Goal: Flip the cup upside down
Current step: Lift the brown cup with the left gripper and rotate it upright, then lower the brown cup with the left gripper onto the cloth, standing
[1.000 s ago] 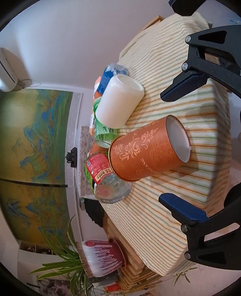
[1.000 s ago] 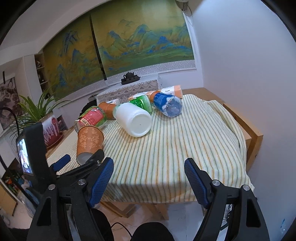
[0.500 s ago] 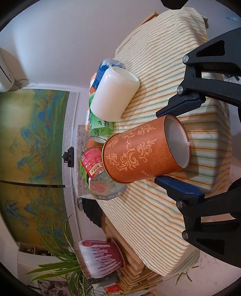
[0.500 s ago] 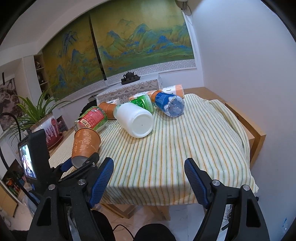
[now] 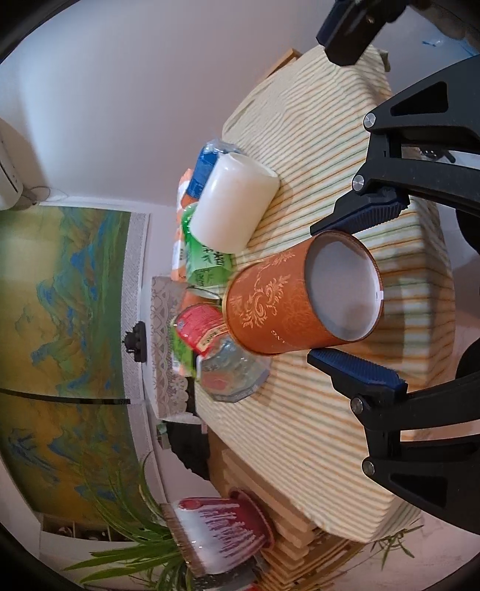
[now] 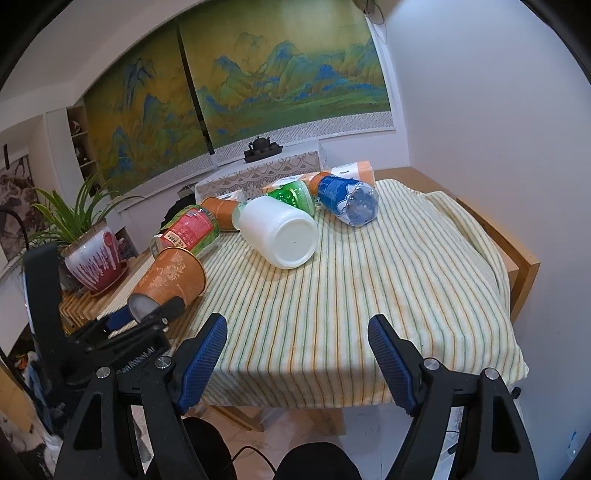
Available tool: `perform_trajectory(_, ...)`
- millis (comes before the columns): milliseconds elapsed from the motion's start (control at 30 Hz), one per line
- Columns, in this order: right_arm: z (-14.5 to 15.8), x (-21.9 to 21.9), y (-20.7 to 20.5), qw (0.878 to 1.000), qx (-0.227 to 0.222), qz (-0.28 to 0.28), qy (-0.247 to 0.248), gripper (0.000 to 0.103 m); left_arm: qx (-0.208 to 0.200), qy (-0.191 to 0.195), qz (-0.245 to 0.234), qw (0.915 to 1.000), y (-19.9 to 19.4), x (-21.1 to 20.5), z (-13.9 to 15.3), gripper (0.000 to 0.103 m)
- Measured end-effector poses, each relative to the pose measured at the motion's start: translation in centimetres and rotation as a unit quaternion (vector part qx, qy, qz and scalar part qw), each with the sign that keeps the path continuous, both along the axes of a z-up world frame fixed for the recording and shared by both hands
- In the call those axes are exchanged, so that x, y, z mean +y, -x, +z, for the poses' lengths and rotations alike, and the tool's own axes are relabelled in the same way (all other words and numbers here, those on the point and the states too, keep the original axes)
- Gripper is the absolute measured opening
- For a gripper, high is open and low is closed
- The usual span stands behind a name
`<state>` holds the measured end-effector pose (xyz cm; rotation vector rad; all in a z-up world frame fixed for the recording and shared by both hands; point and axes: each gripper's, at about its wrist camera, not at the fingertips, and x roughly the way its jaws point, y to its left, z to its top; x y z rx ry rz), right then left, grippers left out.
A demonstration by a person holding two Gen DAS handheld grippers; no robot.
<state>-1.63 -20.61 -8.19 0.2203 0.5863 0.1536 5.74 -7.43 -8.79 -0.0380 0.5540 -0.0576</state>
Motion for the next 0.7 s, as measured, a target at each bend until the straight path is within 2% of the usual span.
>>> perform_trajectory(267, 0.4, 0.6, 0.2, 1.0, -0.005, 0.001, 0.0, 0.075, -0.023, -0.014, -0.028, 0.9992, 0.3, 0.4, 2.1, 0.063)
perform_trajectory(533, 0.7, 0.9, 0.2, 1.0, -0.007, 0.0, 0.002, 0.075, -0.026, 0.016, -0.039, 0.9988, -1.1, 1.2, 3.1, 0.062)
perform_trajectory(700, 0.7, 0.7, 0.1, 1.0, -0.007, -0.006, 0.002, 0.075, -0.017, 0.032, -0.048, 0.9982, -2.4, 0.9, 2.5, 0.062)
